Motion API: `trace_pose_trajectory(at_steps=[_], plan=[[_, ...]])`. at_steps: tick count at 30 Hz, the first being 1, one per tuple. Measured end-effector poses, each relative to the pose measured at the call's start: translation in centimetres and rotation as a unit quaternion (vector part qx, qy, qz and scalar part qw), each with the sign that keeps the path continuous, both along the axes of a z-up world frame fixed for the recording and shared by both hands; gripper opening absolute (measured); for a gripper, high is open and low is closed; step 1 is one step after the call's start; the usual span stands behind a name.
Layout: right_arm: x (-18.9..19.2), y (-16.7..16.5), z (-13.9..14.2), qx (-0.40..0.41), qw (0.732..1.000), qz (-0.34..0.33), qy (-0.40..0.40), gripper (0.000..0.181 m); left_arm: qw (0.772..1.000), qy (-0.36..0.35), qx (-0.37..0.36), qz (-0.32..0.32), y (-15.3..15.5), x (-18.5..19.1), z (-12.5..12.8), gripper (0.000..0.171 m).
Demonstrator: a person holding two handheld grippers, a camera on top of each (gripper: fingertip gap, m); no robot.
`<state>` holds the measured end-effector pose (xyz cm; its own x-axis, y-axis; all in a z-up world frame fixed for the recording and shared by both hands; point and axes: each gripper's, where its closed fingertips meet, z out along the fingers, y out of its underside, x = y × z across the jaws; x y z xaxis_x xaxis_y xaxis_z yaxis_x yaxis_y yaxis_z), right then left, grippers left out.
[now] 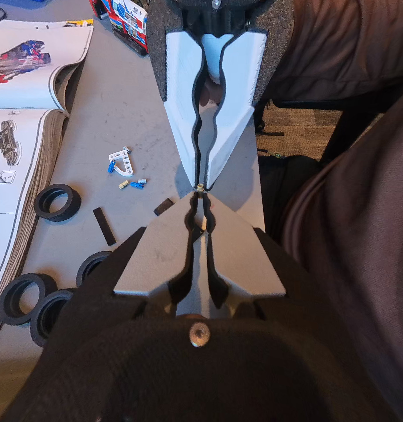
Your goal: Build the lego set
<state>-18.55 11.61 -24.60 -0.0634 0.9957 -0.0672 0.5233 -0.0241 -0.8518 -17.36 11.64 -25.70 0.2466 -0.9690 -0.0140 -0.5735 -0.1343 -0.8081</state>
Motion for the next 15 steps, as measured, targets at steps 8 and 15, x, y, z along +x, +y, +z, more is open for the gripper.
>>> trace_pose_trajectory(at_steps=[8, 15], plan=[[-0.1, 0.2, -1.1, 0.004, 1.0, -0.012, -0.025, 0.004, 0.999, 0.023, -0.022, 0.018, 0.1, -0.4, -1.0, 0.002], [1.0, 3.0, -2.9, -0.033, 0.993, -0.095, -0.065, 0.004, 0.993, 0.022, -0.05, 0.109, 1.2, -1.9, -1.6, 0.028]])
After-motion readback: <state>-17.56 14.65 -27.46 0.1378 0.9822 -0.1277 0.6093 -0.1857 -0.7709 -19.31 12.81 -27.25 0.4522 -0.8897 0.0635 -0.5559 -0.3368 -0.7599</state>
